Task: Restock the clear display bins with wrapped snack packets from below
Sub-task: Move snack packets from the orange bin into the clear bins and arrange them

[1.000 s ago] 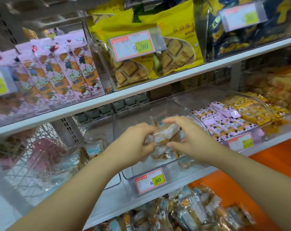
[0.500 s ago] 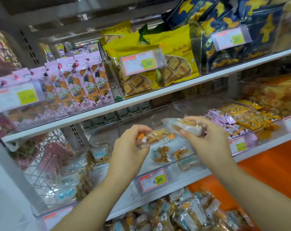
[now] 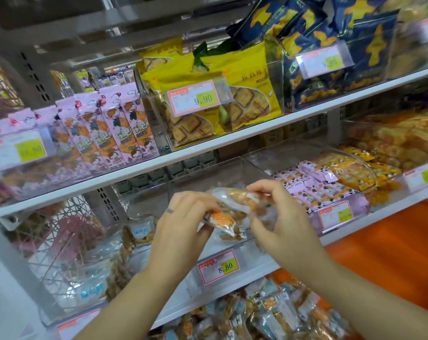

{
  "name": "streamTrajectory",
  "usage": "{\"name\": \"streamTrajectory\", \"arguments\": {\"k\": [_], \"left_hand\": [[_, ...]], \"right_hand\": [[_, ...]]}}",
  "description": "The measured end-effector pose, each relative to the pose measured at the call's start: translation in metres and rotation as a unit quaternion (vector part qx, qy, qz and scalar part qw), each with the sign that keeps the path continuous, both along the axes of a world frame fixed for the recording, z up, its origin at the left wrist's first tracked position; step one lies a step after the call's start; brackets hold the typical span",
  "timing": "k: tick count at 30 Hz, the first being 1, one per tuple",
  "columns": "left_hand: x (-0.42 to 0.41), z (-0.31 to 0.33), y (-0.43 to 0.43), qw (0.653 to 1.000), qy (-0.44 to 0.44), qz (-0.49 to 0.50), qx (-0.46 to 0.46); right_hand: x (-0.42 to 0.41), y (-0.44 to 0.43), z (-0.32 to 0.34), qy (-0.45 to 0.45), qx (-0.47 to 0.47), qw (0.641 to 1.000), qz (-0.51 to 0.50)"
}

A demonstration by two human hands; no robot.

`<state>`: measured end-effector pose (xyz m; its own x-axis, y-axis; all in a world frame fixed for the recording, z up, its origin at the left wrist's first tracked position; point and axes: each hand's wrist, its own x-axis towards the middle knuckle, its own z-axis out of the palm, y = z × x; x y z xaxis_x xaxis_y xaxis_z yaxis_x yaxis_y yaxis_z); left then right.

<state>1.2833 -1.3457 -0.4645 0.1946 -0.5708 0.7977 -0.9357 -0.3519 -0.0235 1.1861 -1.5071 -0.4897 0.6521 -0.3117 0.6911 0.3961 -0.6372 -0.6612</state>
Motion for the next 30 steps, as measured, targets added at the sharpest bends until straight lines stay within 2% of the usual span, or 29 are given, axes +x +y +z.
{"name": "streamTrajectory", "arguments": {"k": [2,3,5,7,9,10,11,14,18,20,23,25,27,30], "left_hand": [[0.000,-0.004,0.000,0.999,-0.025,0.024,-0.005],[0.000,-0.005,0.000,0.999,-0.025,0.037,-0.012],[0.000,-0.007,0.000,0.998,-0.021,0.048,-0.033],[-0.002,-0.008,-0.001,0.997,-0.039,0.039,-0.050],[-0.005,-0.007,-0.002,0.997,-0.058,0.027,-0.054],[-0.006,-0.007,-0.003,0.996,-0.067,0.024,-0.053],[-0.007,-0.007,-0.004,0.996,-0.078,0.019,-0.050],[-0.008,-0.007,-0.005,0.993,-0.107,0.009,-0.039],[-0.008,-0.013,-0.003,0.995,-0.088,0.015,-0.040],[-0.008,-0.016,-0.004,0.997,-0.072,0.016,-0.032],[-0.013,-0.019,-0.005,1.000,0.012,-0.013,-0.014],[-0.023,-0.015,-0.005,0.989,0.136,-0.054,-0.015],[-0.031,-0.009,-0.006,0.953,0.281,-0.093,-0.063],[-0.028,0.000,-0.009,0.876,0.454,-0.088,-0.139]], "right_hand": [[0.002,0.000,-0.004,-0.003,-0.090,0.996,0.004],[0.003,-0.001,-0.005,0.004,-0.095,0.995,0.017],[0.002,-0.001,0.000,0.026,-0.045,0.997,0.050],[-0.001,0.002,0.011,0.080,0.073,0.987,0.122],[-0.002,0.004,0.016,0.113,0.254,0.931,0.235],[-0.001,0.005,0.018,0.111,0.328,0.901,0.262],[0.001,0.005,0.018,0.100,0.371,0.887,0.258],[0.003,0.005,0.018,0.099,0.468,0.851,0.218],[-0.002,0.002,0.019,0.183,0.548,0.762,0.294],[-0.003,0.002,0.017,0.191,0.567,0.738,0.314],[-0.004,0.000,0.017,0.159,0.560,0.753,0.307],[-0.003,-0.005,0.017,0.130,0.538,0.785,0.280],[-0.001,-0.009,0.017,0.116,0.483,0.831,0.249],[0.000,-0.008,0.015,0.120,0.369,0.897,0.209]]}}
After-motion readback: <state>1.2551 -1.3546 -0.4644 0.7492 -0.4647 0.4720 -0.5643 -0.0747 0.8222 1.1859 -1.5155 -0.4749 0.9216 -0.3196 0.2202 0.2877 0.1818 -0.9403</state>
